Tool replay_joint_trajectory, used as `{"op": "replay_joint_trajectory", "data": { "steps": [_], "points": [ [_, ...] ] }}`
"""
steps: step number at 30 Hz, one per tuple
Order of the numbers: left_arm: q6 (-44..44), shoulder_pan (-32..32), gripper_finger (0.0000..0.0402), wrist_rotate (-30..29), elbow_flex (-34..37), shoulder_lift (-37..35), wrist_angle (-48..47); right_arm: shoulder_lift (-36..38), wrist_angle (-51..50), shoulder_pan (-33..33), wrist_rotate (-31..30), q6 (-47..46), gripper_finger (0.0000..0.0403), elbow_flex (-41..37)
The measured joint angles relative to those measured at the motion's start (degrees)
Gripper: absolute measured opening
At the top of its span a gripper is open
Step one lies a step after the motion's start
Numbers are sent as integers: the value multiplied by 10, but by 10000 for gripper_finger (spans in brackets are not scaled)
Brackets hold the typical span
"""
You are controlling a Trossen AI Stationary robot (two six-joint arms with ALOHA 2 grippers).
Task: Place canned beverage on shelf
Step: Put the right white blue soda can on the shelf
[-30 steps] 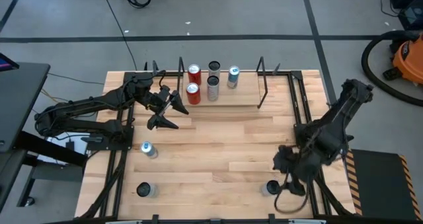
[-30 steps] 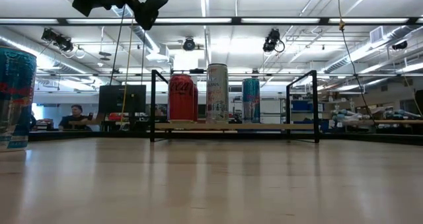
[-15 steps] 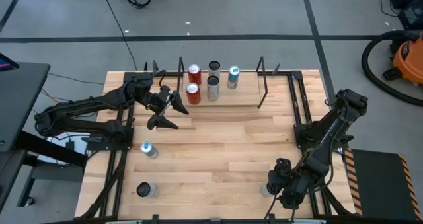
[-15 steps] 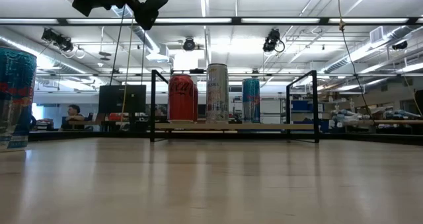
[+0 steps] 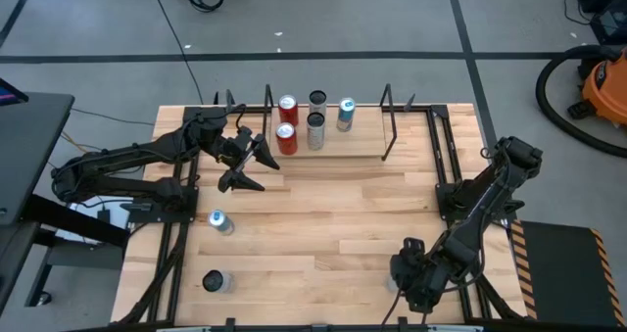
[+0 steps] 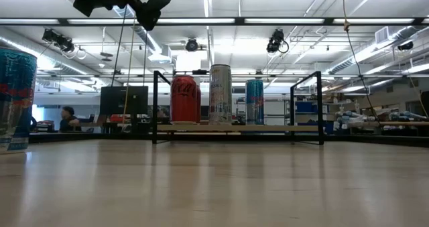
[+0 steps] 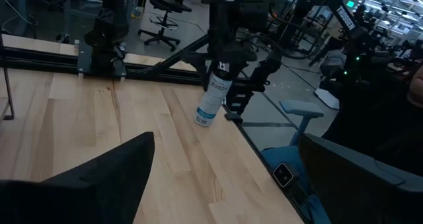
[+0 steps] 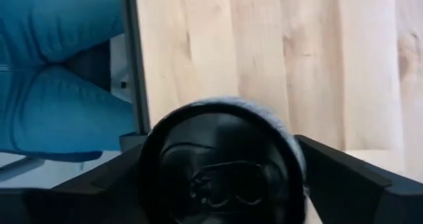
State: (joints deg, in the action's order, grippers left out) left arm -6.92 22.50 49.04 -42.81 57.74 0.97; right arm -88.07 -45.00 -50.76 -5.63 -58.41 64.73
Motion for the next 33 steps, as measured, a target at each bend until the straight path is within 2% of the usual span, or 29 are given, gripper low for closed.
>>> {"op": "replay_joint_trajectory", "data": {
  "steps": [6,15,21,29,33],
  "points": [
    [0,0,376,0,0,0,0,0,4,0,-13,-2,273,0],
    [1,0,376,0,0,0,-4,-39,37,10,-43,-51,273,4],
    [1,0,376,-4,0,0,-4,-28,65,69,8,-1,276,1],
    [1,0,376,-4,0,0,-6,12,40,149,-11,76,271,-1],
    [2,0,376,-4,0,0,-7,23,4,203,-1,125,271,-1]
  ]
}}
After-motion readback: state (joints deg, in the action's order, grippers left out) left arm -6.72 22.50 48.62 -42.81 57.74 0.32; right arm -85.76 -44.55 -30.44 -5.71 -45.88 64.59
